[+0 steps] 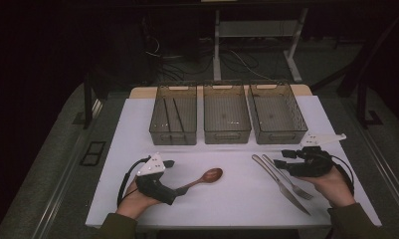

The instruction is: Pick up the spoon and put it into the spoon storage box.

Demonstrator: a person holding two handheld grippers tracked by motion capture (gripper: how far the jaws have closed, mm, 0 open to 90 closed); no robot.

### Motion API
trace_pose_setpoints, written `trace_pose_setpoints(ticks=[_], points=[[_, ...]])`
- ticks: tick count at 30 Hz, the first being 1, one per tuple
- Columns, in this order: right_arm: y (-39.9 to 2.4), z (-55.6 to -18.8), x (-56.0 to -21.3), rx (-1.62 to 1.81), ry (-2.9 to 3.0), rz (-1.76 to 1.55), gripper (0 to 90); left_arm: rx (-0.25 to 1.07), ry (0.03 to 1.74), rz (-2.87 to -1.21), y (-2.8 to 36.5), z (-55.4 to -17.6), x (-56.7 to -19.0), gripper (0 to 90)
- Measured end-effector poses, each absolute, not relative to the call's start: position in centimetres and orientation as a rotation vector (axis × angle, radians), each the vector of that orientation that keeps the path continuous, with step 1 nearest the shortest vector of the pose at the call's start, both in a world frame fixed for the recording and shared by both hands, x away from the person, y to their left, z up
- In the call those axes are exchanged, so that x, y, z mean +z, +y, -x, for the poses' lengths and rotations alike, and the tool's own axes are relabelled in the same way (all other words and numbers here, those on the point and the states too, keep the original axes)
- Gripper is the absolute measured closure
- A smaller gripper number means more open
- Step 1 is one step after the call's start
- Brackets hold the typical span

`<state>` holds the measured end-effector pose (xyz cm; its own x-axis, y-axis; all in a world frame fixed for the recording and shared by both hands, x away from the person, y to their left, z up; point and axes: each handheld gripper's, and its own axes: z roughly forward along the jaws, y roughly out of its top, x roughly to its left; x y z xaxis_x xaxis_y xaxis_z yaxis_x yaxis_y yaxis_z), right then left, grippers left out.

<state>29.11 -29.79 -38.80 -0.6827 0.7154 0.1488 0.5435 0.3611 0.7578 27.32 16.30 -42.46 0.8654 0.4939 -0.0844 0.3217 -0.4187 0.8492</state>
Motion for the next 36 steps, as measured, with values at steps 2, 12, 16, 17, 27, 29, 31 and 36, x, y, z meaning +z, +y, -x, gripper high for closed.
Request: trace_pose_setpoints(ticks=[2,12,16,17,27,29,31,36], points=[[-30.2,-28.7,-39.0,1.206,2.418,-1.144,51.2,0.219,0.595,-2.042,16.3,-27.3,-42.5,0.0],[-31.2,-27.0,-40.2,1.181,2.434,-1.171,45.9,0.228,0.603,-2.053,16.2,-27.3,-42.6,0.0],[-31.4,-26.4,-40.9,1.234,2.437,-1.132,38.4,0.224,0.594,-2.063,16.2,-27.3,-42.7,2.7],[-31.4,-26.2,-41.1,1.242,2.437,-1.127,37.1,0.226,0.593,-2.065,16.2,-27.4,-42.7,3.6],[-31.8,-25.3,-41.9,1.277,2.422,-1.122,33.5,0.206,0.579,-2.083,15.2,-27.9,-42.8,19.5],[-31.8,-25.4,-42.0,1.293,2.399,-1.121,32.4,0.196,0.57,-2.081,14.9,-28.1,-42.8,21.5],[-31.8,-25.4,-42.1,1.306,2.389,-1.131,31.6,0.2,0.557,-2.084,14.5,-28.3,-42.8,23.9],[-31.7,-25.4,-42.3,1.331,2.369,-1.112,29.5,0.203,0.533,-2.102,13.4,-28.9,-42.8,25.0]])
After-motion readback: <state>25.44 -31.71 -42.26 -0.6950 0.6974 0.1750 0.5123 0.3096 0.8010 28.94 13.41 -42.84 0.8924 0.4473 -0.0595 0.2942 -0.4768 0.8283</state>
